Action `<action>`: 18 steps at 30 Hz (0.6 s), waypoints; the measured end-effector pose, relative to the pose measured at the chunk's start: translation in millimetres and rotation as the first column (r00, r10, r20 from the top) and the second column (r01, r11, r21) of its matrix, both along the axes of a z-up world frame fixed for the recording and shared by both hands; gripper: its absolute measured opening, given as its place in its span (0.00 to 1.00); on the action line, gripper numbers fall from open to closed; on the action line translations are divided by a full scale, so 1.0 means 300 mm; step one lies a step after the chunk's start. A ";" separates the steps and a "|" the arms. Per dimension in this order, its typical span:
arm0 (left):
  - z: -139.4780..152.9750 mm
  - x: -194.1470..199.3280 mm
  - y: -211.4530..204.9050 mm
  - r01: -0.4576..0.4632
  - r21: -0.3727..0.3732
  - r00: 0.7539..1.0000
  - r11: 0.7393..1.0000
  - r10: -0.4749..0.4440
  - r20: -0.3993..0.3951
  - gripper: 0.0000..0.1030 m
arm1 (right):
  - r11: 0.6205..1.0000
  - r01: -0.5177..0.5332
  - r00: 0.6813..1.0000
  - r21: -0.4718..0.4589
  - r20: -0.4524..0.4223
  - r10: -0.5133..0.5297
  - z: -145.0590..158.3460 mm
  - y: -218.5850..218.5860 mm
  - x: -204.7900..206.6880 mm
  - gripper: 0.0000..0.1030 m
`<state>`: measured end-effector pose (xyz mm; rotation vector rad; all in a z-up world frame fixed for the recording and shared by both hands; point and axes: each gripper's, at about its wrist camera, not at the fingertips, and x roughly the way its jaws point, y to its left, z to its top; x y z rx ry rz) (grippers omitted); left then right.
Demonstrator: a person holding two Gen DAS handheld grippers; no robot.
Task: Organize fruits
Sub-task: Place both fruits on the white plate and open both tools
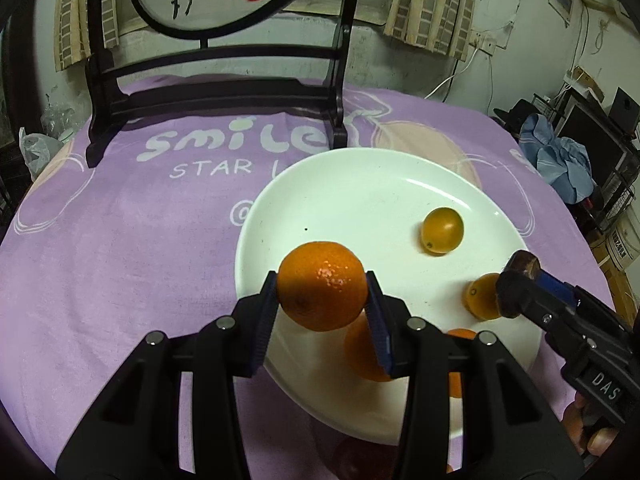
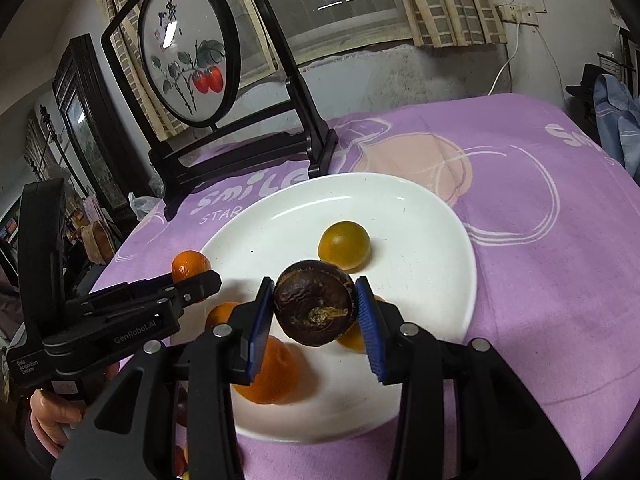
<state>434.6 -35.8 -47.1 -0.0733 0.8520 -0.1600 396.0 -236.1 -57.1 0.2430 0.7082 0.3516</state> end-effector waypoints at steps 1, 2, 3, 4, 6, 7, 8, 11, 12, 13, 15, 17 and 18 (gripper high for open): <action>-0.003 0.002 0.003 0.000 -0.001 1.000 1.000 0.000 -0.005 0.43 | 1.000 -0.005 1.000 -0.002 -0.011 0.004 0.000 0.003 0.000 0.41; -0.002 0.002 0.007 -0.006 0.001 1.000 1.000 0.006 -0.012 0.48 | 1.000 -0.001 1.000 -0.001 -0.022 0.001 0.001 0.002 -0.002 0.44; 0.009 -0.005 0.013 -0.018 0.001 1.000 1.000 0.018 -0.008 0.56 | 1.000 0.008 1.000 0.011 -0.030 -0.008 0.011 -0.005 -0.010 0.49; 0.029 -0.019 0.019 -0.028 0.002 1.000 1.000 0.028 0.009 0.70 | 1.000 0.006 1.000 0.031 -0.026 -0.005 0.028 -0.014 -0.026 0.51; 0.091 -0.074 0.030 -0.039 0.020 0.997 0.999 0.037 0.067 0.79 | 0.999 -0.014 1.000 0.047 0.012 0.013 0.064 -0.028 -0.077 0.61; 0.116 -0.103 0.034 -0.035 0.031 0.996 0.999 0.032 0.088 0.85 | 0.999 -0.020 0.999 0.035 0.035 0.019 0.084 -0.030 -0.112 0.61; 0.134 -0.130 0.038 -0.031 0.040 0.994 0.999 0.027 0.105 0.89 | 0.999 -0.023 0.999 0.023 0.046 0.022 0.097 -0.031 -0.141 0.61; 0.169 -0.243 0.075 -0.042 0.067 0.989 0.997 0.032 0.143 0.93 | 0.998 -0.051 0.998 0.030 0.038 0.050 0.094 -0.032 -0.221 0.61; 0.168 -0.267 0.087 -0.049 0.065 0.990 0.997 0.039 0.139 0.94 | 0.997 -0.074 0.997 0.035 0.017 0.074 0.079 -0.027 -0.253 0.61; 0.162 -0.298 0.103 -0.056 0.056 0.990 0.997 0.048 0.130 0.94 | 0.995 -0.097 0.995 0.038 -0.002 0.097 0.064 -0.021 -0.281 0.61; 0.130 -0.367 0.148 -0.069 0.017 0.991 0.997 0.066 0.112 0.94 | 0.988 -0.152 0.988 0.034 -0.034 0.153 0.032 0.003 -0.350 0.61; 0.087 -0.432 0.193 -0.100 0.002 0.992 0.995 0.100 0.078 0.94 | 0.978 -0.207 0.977 0.017 -0.056 0.208 0.007 0.032 -0.412 0.61; 0.073 -0.464 0.212 -0.110 -0.003 0.991 0.994 0.109 0.071 0.94 | 0.972 -0.235 0.970 -0.006 -0.062 0.234 -0.001 0.054 -0.446 0.61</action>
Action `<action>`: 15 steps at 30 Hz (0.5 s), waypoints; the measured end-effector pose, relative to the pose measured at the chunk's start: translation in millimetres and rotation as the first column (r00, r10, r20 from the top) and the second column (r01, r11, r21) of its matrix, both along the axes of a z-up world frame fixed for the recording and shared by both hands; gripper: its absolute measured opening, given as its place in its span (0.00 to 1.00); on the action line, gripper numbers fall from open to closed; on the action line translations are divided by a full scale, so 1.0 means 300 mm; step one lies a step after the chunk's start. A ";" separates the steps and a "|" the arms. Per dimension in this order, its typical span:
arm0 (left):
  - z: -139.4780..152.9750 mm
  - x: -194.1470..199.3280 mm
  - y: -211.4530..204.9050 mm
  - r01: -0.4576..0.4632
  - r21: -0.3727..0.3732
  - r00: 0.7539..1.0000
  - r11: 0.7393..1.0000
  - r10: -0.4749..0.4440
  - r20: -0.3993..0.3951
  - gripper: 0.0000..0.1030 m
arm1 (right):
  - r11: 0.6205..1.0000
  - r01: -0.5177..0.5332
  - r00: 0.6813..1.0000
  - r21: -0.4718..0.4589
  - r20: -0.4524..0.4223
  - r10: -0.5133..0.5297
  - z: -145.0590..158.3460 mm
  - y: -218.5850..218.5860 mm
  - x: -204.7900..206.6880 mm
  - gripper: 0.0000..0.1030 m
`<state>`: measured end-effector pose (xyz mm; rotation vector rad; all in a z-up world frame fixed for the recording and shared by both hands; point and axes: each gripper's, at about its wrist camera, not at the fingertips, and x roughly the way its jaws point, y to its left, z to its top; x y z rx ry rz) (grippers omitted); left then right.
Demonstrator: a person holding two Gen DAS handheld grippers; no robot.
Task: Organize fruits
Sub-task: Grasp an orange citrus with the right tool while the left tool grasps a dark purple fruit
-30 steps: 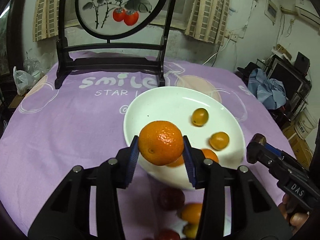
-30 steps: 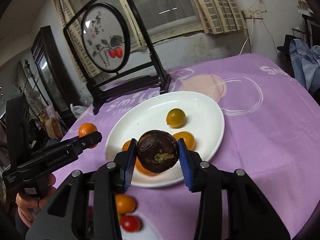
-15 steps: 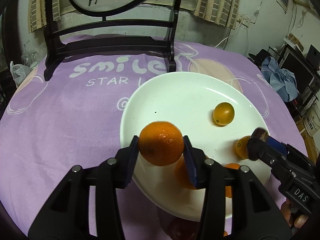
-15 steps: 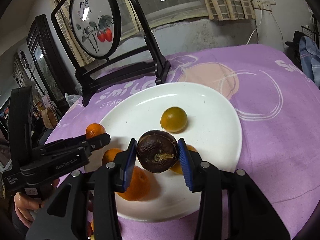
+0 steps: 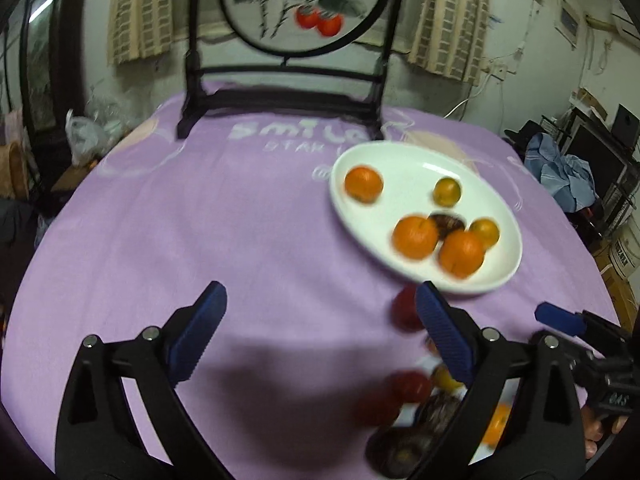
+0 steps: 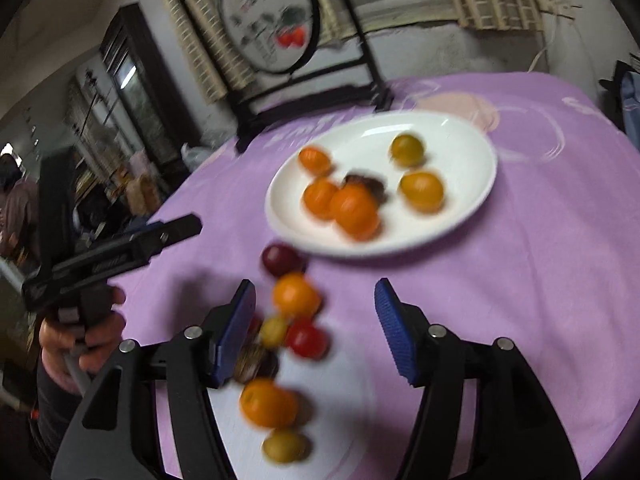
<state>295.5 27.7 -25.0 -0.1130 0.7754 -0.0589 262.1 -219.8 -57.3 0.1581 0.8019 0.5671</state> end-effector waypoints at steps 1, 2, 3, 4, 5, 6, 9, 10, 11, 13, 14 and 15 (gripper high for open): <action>-0.011 -0.030 0.016 -0.004 -0.005 1.000 1.000 0.004 0.000 0.94 | 1.000 -0.016 1.000 -0.014 0.008 0.016 -0.002 0.014 -0.023 0.61; -0.017 -0.052 0.028 -0.008 -0.007 1.000 1.000 0.008 -0.002 0.94 | 0.999 -0.033 0.999 -0.035 0.021 0.034 -0.001 0.032 -0.046 0.61; -0.024 -0.082 0.044 -0.013 -0.010 1.000 1.000 0.013 0.000 0.94 | 0.996 -0.058 0.998 -0.072 0.035 0.060 0.000 0.056 -0.069 0.61; -0.028 -0.100 0.052 -0.018 -0.011 1.000 1.000 0.018 0.002 0.94 | 0.993 -0.072 0.996 -0.089 0.039 0.075 0.001 0.070 -0.078 0.61; -0.034 -0.120 0.061 -0.026 -0.010 1.000 1.000 0.026 0.003 0.94 | 0.992 -0.081 0.996 -0.101 0.038 0.085 -0.001 0.080 -0.085 0.61; -0.042 -0.140 0.072 -0.034 -0.007 0.999 0.999 0.034 0.002 0.94 | 0.988 -0.090 0.995 -0.125 0.037 0.095 -0.008 0.093 -0.092 0.61; -0.067 -0.165 0.090 -0.061 0.015 0.998 0.998 0.061 -0.016 0.94 | 0.979 -0.094 0.995 -0.178 0.026 0.100 -0.030 0.113 -0.098 0.61; -0.076 -0.168 0.095 -0.067 0.022 0.997 0.998 0.067 -0.024 0.94 | 0.978 -0.100 0.994 -0.186 0.016 0.105 -0.038 0.117 -0.096 0.61; -0.085 -0.173 0.100 -0.069 0.021 0.997 0.997 0.069 -0.030 0.94 | 0.976 -0.105 0.994 -0.191 0.009 0.109 -0.046 0.121 -0.091 0.61; -0.093 -0.181 0.107 -0.070 0.004 0.997 0.998 0.070 -0.045 0.94 | 0.970 -0.120 0.992 -0.213 0.005 0.124 -0.057 0.136 -0.094 0.61; -0.094 -0.182 0.107 -0.068 -0.001 0.997 0.998 0.068 -0.046 0.94 | 0.968 -0.124 0.992 -0.220 0.008 0.129 -0.061 0.136 -0.105 0.61; -0.094 -0.183 0.103 -0.067 0.008 0.997 0.998 0.067 -0.045 0.94 | 0.964 -0.132 0.990 -0.230 0.012 0.138 -0.064 0.144 -0.113 0.61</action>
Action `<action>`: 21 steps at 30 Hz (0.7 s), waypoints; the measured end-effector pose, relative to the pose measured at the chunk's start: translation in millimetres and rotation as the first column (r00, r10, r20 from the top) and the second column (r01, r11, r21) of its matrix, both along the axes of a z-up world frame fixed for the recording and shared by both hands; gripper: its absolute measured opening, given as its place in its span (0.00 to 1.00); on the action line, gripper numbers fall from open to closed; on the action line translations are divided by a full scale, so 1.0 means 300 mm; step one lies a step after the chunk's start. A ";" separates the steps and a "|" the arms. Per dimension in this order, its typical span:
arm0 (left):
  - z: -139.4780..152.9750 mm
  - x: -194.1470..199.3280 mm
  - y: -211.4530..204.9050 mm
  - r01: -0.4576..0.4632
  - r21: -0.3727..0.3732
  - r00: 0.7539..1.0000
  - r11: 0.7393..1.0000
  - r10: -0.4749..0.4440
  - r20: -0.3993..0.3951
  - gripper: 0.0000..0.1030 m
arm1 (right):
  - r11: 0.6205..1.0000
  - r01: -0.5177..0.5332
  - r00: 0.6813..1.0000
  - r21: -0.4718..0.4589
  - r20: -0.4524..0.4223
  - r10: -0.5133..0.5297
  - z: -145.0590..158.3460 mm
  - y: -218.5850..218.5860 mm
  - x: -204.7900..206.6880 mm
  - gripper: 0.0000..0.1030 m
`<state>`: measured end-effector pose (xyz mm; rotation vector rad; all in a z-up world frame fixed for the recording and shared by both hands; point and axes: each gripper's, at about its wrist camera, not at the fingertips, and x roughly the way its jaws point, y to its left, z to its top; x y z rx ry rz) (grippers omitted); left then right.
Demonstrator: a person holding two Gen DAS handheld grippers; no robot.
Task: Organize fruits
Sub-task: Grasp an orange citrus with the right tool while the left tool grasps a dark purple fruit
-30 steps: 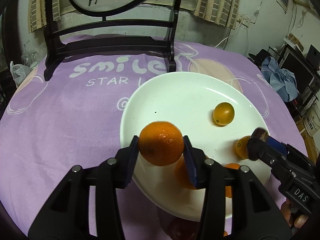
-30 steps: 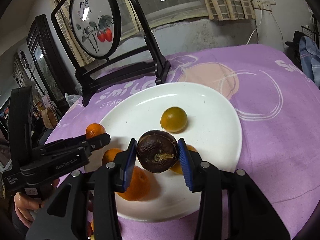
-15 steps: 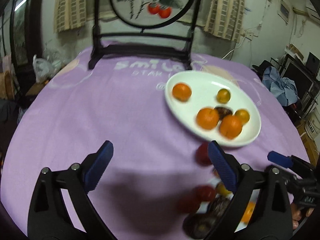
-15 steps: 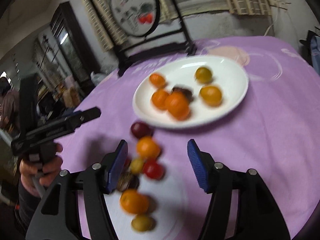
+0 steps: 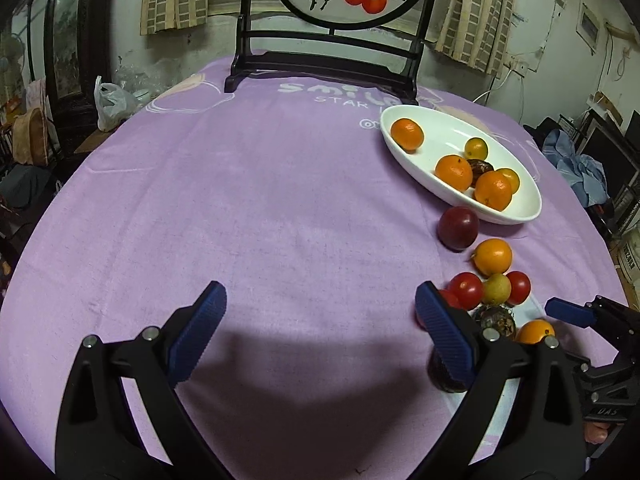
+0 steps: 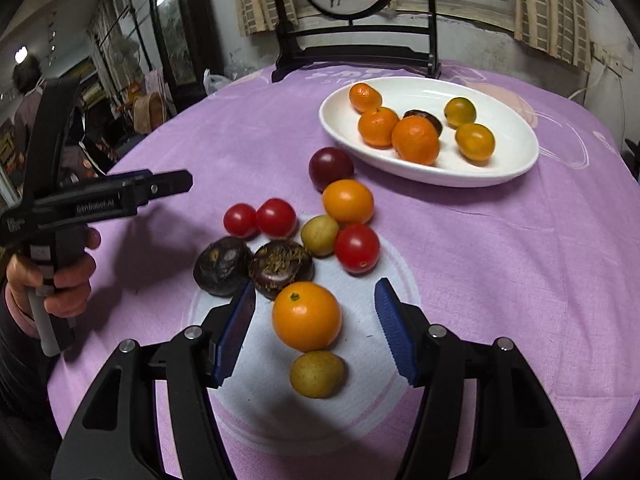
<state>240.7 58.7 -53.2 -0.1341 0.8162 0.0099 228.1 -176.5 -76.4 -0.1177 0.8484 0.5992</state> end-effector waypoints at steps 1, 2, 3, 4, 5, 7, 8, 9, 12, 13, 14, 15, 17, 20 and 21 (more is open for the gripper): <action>0.001 0.002 -0.005 -0.001 0.015 1.000 1.000 0.001 0.002 0.94 | 1.000 -0.005 1.000 -0.008 0.006 0.005 -0.002 0.005 -0.007 0.61; 0.001 0.000 -0.008 -0.002 0.026 1.000 1.000 0.002 0.004 0.94 | 1.000 -0.010 1.000 -0.017 0.010 0.010 -0.005 0.009 -0.009 0.61; 0.001 -0.002 -0.014 -0.002 0.043 1.000 0.999 0.002 0.008 0.94 | 1.000 -0.012 1.000 -0.028 0.013 0.012 -0.007 0.011 -0.011 0.61; 0.000 -0.002 -0.018 0.001 0.053 1.000 0.999 -0.002 0.010 0.94 | 0.999 -0.013 1.000 -0.032 0.016 0.013 -0.008 0.014 -0.008 0.61; 0.001 -0.003 -0.022 0.006 0.060 1.000 0.998 -0.006 0.013 0.94 | 0.999 -0.015 1.000 -0.033 0.015 0.015 -0.009 0.015 -0.007 0.61; 0.003 -0.007 -0.030 0.014 0.070 1.000 0.997 -0.015 0.017 0.94 | 0.999 -0.016 1.000 -0.036 0.009 0.016 -0.013 0.015 -0.004 0.60; 0.005 -0.007 -0.031 0.015 0.073 1.000 0.997 -0.016 0.018 0.94 | 0.999 -0.016 1.000 -0.042 0.005 0.016 -0.017 0.016 -0.001 0.58; 0.004 -0.007 -0.032 0.017 0.077 1.000 0.997 -0.018 0.017 0.94 | 0.999 -0.018 1.000 -0.044 0.000 0.018 -0.022 0.017 0.006 0.55; 0.005 -0.004 -0.035 0.019 0.077 1.000 0.997 -0.020 0.014 0.94 | 0.999 -0.022 1.000 -0.050 -0.002 0.021 -0.028 0.021 0.001 0.50; 0.005 -0.004 -0.036 0.018 0.078 1.000 0.997 -0.020 0.015 0.94 | 0.998 -0.021 1.000 -0.053 0.000 0.021 -0.028 0.022 0.001 0.49; 0.006 -0.004 -0.036 0.017 0.078 1.000 0.997 -0.018 0.017 0.94 | 0.998 -0.020 1.000 -0.054 0.000 0.020 -0.030 0.021 0.001 0.49; 0.005 -0.003 -0.035 0.017 0.078 1.000 0.997 -0.018 0.016 0.94 | 0.998 -0.018 1.000 -0.053 -0.005 0.018 -0.031 0.020 0.004 0.49; 0.003 0.001 -0.035 0.015 0.077 1.000 0.997 -0.016 0.014 0.94 | 0.999 -0.009 1.000 -0.051 -0.008 0.009 -0.033 0.014 0.009 0.49; 0.001 0.002 -0.032 0.013 0.076 1.000 0.997 -0.014 0.011 0.94 | 0.999 -0.007 1.000 -0.047 -0.010 0.006 -0.034 0.011 0.011 0.45; 0.002 0.001 -0.032 0.013 0.076 1.000 0.997 -0.014 0.011 0.94 | 0.999 -0.013 1.000 -0.042 -0.012 0.012 -0.034 0.012 0.009 0.42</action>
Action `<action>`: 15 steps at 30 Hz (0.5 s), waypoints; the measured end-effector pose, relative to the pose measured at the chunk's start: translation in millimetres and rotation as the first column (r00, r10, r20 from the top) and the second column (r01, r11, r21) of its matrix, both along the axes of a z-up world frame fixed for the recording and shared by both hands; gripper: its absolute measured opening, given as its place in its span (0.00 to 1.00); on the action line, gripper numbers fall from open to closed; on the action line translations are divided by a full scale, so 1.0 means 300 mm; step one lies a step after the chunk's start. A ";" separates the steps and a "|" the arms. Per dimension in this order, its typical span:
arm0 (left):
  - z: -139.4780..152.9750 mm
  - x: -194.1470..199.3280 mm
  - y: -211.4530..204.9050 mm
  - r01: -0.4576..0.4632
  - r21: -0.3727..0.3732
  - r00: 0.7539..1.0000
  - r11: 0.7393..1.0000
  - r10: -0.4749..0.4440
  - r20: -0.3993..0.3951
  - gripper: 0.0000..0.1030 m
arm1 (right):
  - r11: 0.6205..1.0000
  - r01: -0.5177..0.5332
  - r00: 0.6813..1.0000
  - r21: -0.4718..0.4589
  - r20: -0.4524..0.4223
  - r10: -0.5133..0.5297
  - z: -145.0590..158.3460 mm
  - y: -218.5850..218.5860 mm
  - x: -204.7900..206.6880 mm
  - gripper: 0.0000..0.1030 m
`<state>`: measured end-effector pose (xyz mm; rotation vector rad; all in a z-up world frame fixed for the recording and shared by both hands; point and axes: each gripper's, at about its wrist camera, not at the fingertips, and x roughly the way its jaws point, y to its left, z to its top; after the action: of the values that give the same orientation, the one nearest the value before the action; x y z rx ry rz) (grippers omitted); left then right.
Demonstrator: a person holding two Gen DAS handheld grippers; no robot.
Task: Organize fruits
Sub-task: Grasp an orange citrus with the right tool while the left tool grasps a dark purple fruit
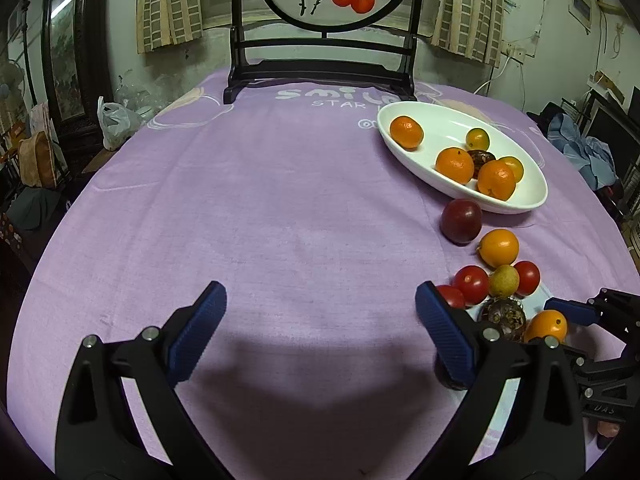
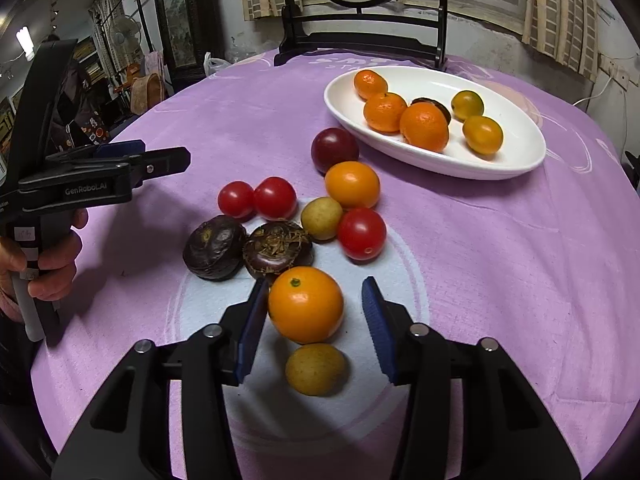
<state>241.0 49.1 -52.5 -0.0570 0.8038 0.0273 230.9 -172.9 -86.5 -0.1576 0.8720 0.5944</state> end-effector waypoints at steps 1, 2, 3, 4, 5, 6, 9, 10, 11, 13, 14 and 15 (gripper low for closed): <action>0.000 0.000 0.000 0.000 0.001 1.000 1.000 0.000 0.000 0.94 | 1.000 -0.004 1.000 -0.001 0.003 0.004 0.001 0.002 -0.002 0.42; 0.000 0.000 0.000 0.000 0.002 1.000 1.000 0.000 0.000 0.94 | 1.000 -0.007 1.000 -0.004 0.006 0.007 0.000 0.005 -0.004 0.41; 0.000 0.000 0.000 0.000 0.003 1.000 1.000 0.000 0.000 0.94 | 1.000 -0.014 1.000 -0.006 0.005 0.014 -0.001 0.008 -0.005 0.39; -0.001 0.000 0.001 0.000 0.003 1.000 1.000 0.000 0.000 0.94 | 1.000 -0.017 1.000 -0.004 0.004 0.017 -0.001 0.009 -0.006 0.38; -0.002 0.001 0.001 0.001 0.004 1.000 1.000 -0.001 -0.001 0.94 | 1.000 -0.017 1.000 -0.006 0.007 0.017 0.000 0.009 -0.006 0.38; -0.002 0.001 0.001 0.001 0.003 1.000 1.000 -0.001 -0.001 0.94 | 1.000 -0.018 1.000 -0.006 0.006 0.018 -0.001 0.009 -0.006 0.37; -0.005 0.002 0.000 0.001 0.006 1.000 1.000 -0.001 -0.003 0.94 | 1.000 -0.013 1.000 0.011 -0.005 0.013 0.001 0.003 -0.004 0.37; -0.007 0.001 -0.001 0.002 0.008 1.000 1.000 -0.002 -0.004 0.94 | 1.000 -0.008 1.000 0.028 -0.010 0.008 0.005 -0.006 -0.001 0.37; -0.007 0.001 -0.003 0.003 0.009 1.000 1.000 -0.003 -0.005 0.94 | 0.998 0.006 1.000 0.066 -0.014 -0.005 0.018 -0.024 0.005 0.37; -0.007 -0.001 -0.006 0.022 -0.001 1.000 1.000 -0.022 -0.011 0.94 | 0.990 0.036 0.999 0.133 -0.020 -0.033 0.040 -0.064 0.017 0.37; -0.008 -0.003 -0.010 0.044 -0.017 0.999 0.999 -0.044 -0.017 0.93 | 0.983 0.065 0.998 0.169 -0.021 -0.063 0.053 -0.092 0.026 0.37; -0.006 -0.007 -0.020 0.098 -0.052 0.995 0.994 -0.100 -0.028 0.93 | 0.979 0.088 0.996 0.184 -0.019 -0.086 0.059 -0.112 0.032 0.37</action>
<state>238.8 43.0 -54.4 -0.0647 0.8369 -0.0859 240.6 -206.4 -68.7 0.0523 0.8256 0.5916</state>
